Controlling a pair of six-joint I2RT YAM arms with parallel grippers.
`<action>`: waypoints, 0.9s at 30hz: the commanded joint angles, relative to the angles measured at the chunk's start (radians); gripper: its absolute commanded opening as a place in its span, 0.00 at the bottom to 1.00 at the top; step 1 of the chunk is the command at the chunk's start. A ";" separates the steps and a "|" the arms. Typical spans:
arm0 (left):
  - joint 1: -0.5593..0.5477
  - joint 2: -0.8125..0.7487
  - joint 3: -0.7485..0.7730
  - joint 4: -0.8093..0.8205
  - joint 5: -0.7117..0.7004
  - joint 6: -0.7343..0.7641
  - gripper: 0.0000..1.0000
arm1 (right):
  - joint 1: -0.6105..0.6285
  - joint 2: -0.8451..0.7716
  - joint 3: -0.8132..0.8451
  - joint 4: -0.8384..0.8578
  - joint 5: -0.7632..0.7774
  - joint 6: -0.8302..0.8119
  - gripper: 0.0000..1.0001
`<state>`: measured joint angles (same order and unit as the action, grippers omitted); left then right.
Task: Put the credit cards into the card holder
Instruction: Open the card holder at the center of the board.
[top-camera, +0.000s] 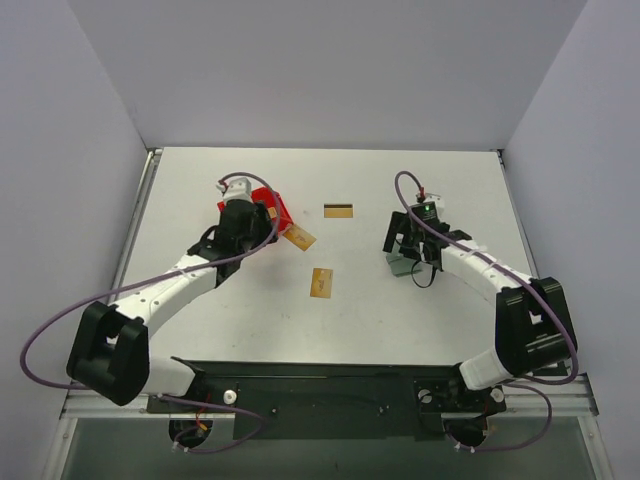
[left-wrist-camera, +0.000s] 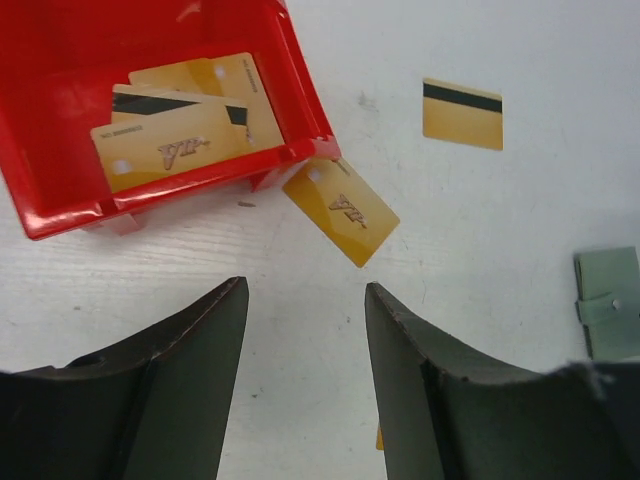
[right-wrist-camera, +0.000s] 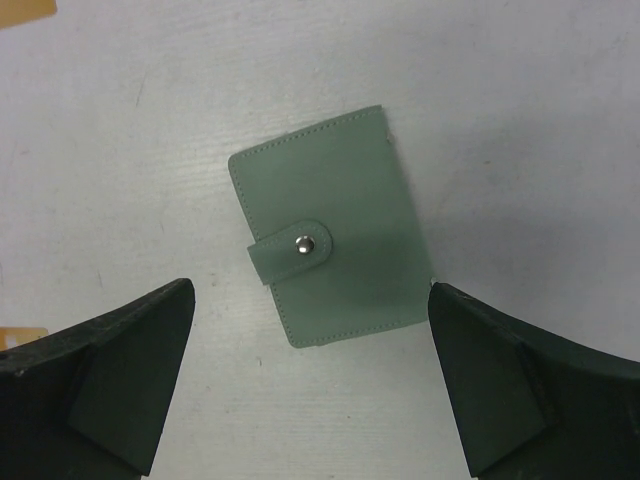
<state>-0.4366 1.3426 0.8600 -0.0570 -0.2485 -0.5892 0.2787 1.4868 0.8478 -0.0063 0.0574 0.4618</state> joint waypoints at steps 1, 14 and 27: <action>-0.086 0.049 0.056 0.005 -0.047 0.066 0.60 | 0.074 0.026 0.046 -0.087 0.140 -0.055 0.97; -0.162 0.159 0.091 0.042 0.009 0.088 0.59 | 0.056 0.112 0.108 -0.130 0.162 0.020 0.85; -0.160 0.257 0.220 0.042 0.049 0.121 0.59 | -0.151 0.009 -0.171 0.135 -0.140 0.359 0.77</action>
<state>-0.5941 1.5707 1.0031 -0.0486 -0.2253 -0.4870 0.1127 1.5318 0.7303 0.0875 -0.0170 0.7074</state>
